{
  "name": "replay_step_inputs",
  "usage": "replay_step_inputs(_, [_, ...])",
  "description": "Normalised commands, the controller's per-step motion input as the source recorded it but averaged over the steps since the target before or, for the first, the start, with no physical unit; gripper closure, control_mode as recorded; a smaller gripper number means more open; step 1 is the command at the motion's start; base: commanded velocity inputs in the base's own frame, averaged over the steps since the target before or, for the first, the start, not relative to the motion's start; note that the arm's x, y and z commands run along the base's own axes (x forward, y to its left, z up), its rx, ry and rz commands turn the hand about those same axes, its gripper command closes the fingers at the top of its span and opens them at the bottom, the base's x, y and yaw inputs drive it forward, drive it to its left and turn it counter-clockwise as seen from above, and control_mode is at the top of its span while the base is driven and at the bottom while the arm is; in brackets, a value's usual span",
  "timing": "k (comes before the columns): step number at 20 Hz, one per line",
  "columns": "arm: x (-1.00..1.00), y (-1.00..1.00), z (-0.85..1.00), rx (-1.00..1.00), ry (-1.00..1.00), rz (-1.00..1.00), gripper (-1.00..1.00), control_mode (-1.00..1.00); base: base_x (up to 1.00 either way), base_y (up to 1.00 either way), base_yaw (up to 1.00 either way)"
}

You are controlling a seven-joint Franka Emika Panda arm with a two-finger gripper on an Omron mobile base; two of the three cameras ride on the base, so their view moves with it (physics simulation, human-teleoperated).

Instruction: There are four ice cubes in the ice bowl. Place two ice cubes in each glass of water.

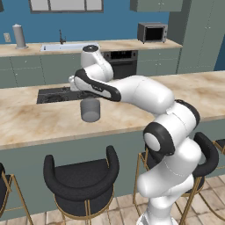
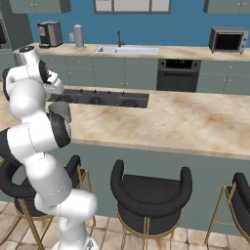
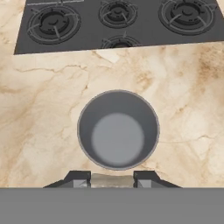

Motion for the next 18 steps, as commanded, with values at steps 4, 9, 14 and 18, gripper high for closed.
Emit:
replay_step_inputs(4, [0.0, 0.0, -0.05, -0.05, -0.01, 0.0, 1.0, -1.0, 0.0, 0.0, 0.0])
replay_step_inputs(9, [0.02, 0.0, 0.0, 0.0, 0.0, 0.0, 1.0, -1.0, 0.0, 0.0, 0.0])
replay_step_inputs(14, [0.2, 0.0, -0.04, 0.0, 0.0, 0.0, 1.0, -1.0, 0.0, 0.0, 0.0])
replay_step_inputs(18, [0.1, 0.0, -0.06, 0.0, 0.0, 0.0, 1.0, -1.0, 0.0, 0.0, 0.0])
